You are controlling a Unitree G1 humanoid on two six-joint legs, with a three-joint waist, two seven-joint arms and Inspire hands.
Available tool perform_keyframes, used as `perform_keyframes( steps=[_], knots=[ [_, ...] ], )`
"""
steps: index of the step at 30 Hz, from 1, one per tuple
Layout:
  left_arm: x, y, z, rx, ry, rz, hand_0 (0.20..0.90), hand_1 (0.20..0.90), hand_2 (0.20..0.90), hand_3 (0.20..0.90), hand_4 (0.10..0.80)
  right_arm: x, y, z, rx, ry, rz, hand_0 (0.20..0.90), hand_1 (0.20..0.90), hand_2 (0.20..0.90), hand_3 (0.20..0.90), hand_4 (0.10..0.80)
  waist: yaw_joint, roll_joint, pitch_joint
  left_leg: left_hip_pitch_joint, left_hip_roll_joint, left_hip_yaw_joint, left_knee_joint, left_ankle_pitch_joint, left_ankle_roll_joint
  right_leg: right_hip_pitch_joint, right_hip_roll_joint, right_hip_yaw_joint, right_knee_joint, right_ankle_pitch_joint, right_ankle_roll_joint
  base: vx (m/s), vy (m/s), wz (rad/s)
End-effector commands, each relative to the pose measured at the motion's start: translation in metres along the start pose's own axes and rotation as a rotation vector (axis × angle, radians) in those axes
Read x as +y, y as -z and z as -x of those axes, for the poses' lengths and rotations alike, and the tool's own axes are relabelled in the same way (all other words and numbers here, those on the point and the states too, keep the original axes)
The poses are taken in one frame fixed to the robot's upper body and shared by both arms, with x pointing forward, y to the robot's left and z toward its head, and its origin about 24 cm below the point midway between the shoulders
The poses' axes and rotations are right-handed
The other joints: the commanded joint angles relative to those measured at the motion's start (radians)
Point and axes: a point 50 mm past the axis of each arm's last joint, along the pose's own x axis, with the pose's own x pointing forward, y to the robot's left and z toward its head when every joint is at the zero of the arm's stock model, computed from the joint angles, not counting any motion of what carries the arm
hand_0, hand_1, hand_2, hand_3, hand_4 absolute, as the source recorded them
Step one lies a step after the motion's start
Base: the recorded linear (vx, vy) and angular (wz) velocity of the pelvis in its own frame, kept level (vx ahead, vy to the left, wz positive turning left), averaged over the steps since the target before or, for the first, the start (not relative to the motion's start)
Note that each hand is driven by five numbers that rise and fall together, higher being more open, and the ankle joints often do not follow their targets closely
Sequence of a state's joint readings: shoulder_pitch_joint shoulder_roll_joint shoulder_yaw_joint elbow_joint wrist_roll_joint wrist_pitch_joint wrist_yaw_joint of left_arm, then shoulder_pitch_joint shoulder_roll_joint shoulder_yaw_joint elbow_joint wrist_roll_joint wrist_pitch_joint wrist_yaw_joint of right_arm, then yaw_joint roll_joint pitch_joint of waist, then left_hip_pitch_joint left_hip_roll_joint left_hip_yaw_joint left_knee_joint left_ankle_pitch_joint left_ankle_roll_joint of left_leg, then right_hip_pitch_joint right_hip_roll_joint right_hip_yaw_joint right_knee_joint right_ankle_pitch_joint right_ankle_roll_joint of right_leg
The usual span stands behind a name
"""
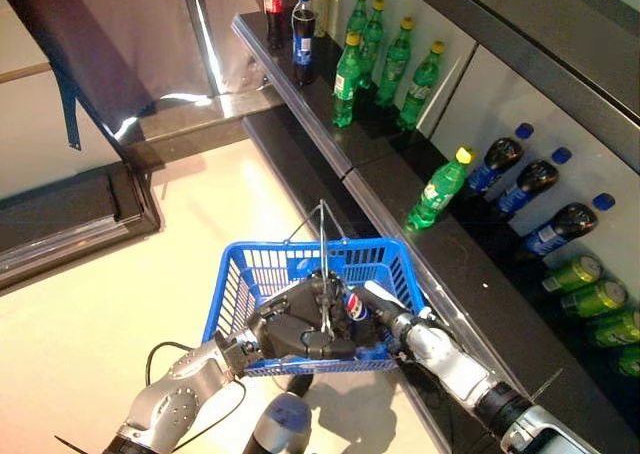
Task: Pick up the drink and place into the basket.
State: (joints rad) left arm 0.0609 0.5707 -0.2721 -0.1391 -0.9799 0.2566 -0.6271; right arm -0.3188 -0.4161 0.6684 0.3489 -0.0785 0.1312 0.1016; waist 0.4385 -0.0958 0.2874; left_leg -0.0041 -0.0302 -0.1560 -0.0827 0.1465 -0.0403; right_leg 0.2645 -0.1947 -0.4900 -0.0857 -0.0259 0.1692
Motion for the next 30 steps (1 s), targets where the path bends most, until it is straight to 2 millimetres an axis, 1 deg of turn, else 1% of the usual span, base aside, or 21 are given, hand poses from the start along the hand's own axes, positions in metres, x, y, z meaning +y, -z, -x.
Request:
perform_keyframes(
  steps=[1,6,10,16,19,21,22,25,26,27,28,29,30],
  knots=[
    [-0.129,-0.091,-0.041,-0.508,0.963,-0.272,0.3,0.3,0.3,0.2,0.1,-0.013,-0.06,-0.009,-0.248,-0.014,0.158,0.3,0.3,0.3,0.2,0.1,0.005,0.017,-0.261,0.049,-0.005,-0.034,-0.005,-0.057,0.008,-0.053,0.033,-0.037,0.114,0.022,-0.058,0.0,0.0,0.0],
    [-0.136,-0.091,-0.041,-0.493,1.026,-0.312,0.3,0.3,0.3,0.2,0.1,-0.013,-0.067,-0.012,-0.246,-0.043,0.224,0.3,0.3,0.3,0.2,0.1,0.009,0.016,-0.266,0.048,-0.007,-0.04,-0.005,-0.056,0.007,-0.051,0.034,-0.04,0.115,0.019,-0.06,0.0,0.0,0.0],
    [-0.143,-0.094,-0.044,-0.479,1.072,-0.33,0.3,0.3,0.3,0.2,0.1,-0.01,-0.072,-0.019,-0.24,-0.062,0.288,0.3,0.3,0.3,0.2,0.1,0.015,0.012,-0.272,0.049,-0.008,-0.05,-0.005,-0.055,0.005,-0.05,0.034,-0.042,0.117,0.018,-0.06,0.017,-0.006,0.07],
    [-0.148,-0.095,-0.046,-0.467,1.124,-0.348,0.3,0.3,0.3,0.2,0.1,-0.006,-0.073,-0.027,-0.2,-0.107,0.382,0.3,0.3,0.3,0.2,0.1,0.024,0.011,-0.284,0.05,-0.011,-0.056,-0.005,-0.055,0.004,-0.045,0.033,-0.047,0.118,0.015,-0.062,0.004,-0.001,0.02],
    [-0.151,-0.097,-0.047,-0.468,1.142,-0.354,0.3,0.3,0.3,0.2,0.1,-0.004,-0.068,-0.031,-0.158,-0.126,0.389,0.3,0.3,0.3,0.2,0.1,0.03,0.009,-0.29,0.047,-0.013,-0.062,-0.005,-0.055,0.003,-0.044,0.033,-0.052,0.117,0.014,-0.062,0.007,0.001,0.01],
    [-0.153,-0.098,-0.047,-0.472,1.15,-0.361,0.3,0.3,0.3,0.2,0.1,-0.001,-0.061,-0.034,-0.118,-0.134,0.377,0.3,0.3,0.3,0.2,0.1,0.034,0.008,-0.292,0.048,-0.015,-0.068,-0.005,-0.055,0.004,-0.042,0.032,-0.057,0.119,0.013,-0.062,0.025,0.0,0.05],
    [-0.153,-0.098,-0.047,-0.472,1.15,-0.361,0.3,0.3,0.3,0.2,0.1,-0.001,-0.061,-0.034,-0.119,-0.134,0.377,0.3,0.3,0.3,0.2,0.1,0.034,0.008,-0.292,0.048,-0.015,-0.068,-0.005,-0.055,0.004,-0.042,0.032,-0.057,0.119,0.013,-0.062,0.027,-0.009,0.05],
    [-0.155,-0.101,-0.045,-0.477,1.163,-0.364,0.3,0.3,0.3,0.2,0.1,0.005,-0.046,-0.037,-0.054,-0.151,0.362,0.3,0.3,0.3,0.2,0.1,0.044,0.006,-0.294,0.049,-0.015,-0.074,-0.005,-0.055,0.004,-0.039,0.031,-0.061,0.122,0.009,-0.063,0.049,-0.034,0.09],
    [-0.155,-0.101,-0.045,-0.477,1.162,-0.364,0.3,0.3,0.3,0.2,0.1,0.007,-0.045,-0.037,-0.049,-0.156,0.361,0.3,0.3,0.3,0.2,0.1,0.044,0.0,-0.296,0.059,-0.009,-0.075,-0.005,-0.08,-0.003,-0.031,0.038,-0.046,0.122,-0.015,-0.058,0.087,-0.077,0.05],
    [-0.155,-0.102,-0.045,-0.477,1.164,-0.364,0.3,0.3,0.3,0.2,0.1,0.008,-0.041,-0.038,-0.033,-0.159,0.356,0.3,0.3,0.3,0.2,0.1,0.046,-0.001,-0.296,0.058,-0.009,-0.078,-0.005,-0.08,-0.003,-0.031,0.038,-0.046,0.122,-0.015,-0.059,0.015,-0.015,0.09],
    [-0.156,-0.102,-0.045,-0.479,1.17,-0.364,0.3,0.3,0.3,0.2,0.1,0.009,-0.037,-0.038,-0.013,-0.158,0.352,0.3,0.3,0.3,0.2,0.1,0.05,0.005,-0.294,0.049,-0.016,-0.081,-0.005,-0.056,0.004,-0.04,0.032,-0.063,0.124,0.008,-0.064,0.019,-0.024,0.05],
    [-0.156,-0.103,-0.045,-0.479,1.167,-0.364,0.3,0.3,0.3,0.2,0.1,0.012,-0.035,-0.039,0.001,-0.163,0.348,0.3,0.3,0.3,0.2,0.1,0.052,-0.001,-0.295,0.059,-0.01,-0.081,-0.005,-0.082,-0.003,-0.03,0.039,-0.046,0.124,-0.018,-0.06,0.016,-0.023,0.07],
    [-0.156,-0.103,-0.044,-0.479,1.167,-0.365,0.3,0.3,0.3,0.2,0.1,0.013,-0.034,-0.039,0.009,-0.164,0.344,0.3,0.3,0.3,0.2,0.1,0.053,-0.001,-0.294,0.06,-0.01,-0.082,-0.005,-0.082,-0.004,-0.03,0.039,-0.046,0.124,-0.018,-0.06,0.085,-0.087,0.06]
  ],
)
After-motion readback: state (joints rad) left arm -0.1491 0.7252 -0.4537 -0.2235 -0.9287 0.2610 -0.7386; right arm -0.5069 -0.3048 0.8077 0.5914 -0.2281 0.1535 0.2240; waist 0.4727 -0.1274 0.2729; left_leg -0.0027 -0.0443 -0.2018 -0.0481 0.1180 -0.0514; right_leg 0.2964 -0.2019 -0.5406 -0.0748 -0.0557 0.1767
